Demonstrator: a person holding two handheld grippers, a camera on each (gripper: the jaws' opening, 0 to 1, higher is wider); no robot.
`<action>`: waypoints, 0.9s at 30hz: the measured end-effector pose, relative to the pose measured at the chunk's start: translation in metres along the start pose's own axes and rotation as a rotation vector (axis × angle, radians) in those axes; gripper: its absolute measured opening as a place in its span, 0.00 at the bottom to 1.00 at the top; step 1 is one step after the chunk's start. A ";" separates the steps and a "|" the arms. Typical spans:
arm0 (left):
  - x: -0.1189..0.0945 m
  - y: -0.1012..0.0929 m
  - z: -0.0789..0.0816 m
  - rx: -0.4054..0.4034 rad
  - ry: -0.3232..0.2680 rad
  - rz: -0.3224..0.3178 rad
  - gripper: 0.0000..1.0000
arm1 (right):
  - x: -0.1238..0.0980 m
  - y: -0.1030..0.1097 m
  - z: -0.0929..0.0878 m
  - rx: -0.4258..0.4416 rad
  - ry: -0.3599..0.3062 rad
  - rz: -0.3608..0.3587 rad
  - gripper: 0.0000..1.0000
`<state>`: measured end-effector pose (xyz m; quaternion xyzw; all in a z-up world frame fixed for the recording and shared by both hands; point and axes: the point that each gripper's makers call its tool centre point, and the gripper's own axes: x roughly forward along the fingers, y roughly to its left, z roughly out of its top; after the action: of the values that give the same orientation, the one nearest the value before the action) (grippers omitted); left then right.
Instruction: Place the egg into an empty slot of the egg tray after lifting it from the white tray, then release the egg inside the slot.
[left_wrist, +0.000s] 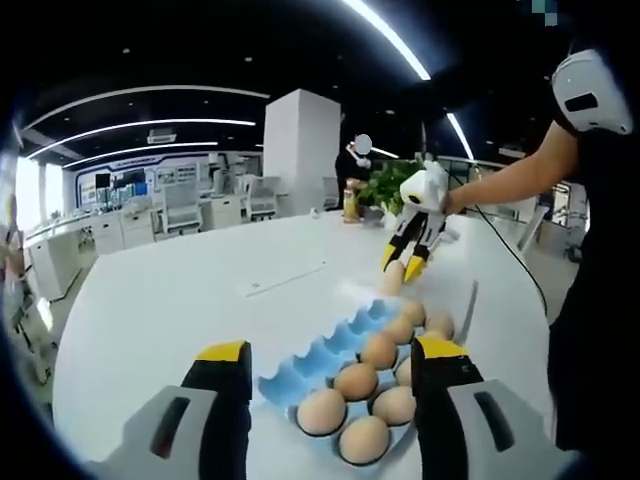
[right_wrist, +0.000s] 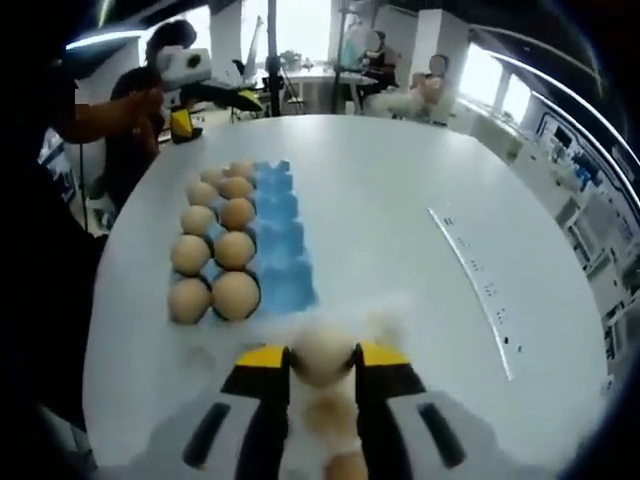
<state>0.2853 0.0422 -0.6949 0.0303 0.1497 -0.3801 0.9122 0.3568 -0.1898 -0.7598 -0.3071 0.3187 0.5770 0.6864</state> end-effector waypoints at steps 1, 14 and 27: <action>0.000 0.000 0.001 0.000 -0.001 -0.001 0.65 | 0.000 0.001 0.001 -0.001 -0.002 0.000 0.25; 0.001 0.000 0.000 0.000 0.002 -0.003 0.65 | 0.002 0.007 0.013 -0.019 -0.015 0.011 0.25; 0.002 0.001 -0.002 -0.001 0.005 -0.006 0.66 | 0.017 0.015 0.035 -0.049 -0.054 0.043 0.25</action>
<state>0.2867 0.0424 -0.6976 0.0303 0.1525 -0.3827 0.9107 0.3475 -0.1498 -0.7523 -0.3011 0.2926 0.6073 0.6744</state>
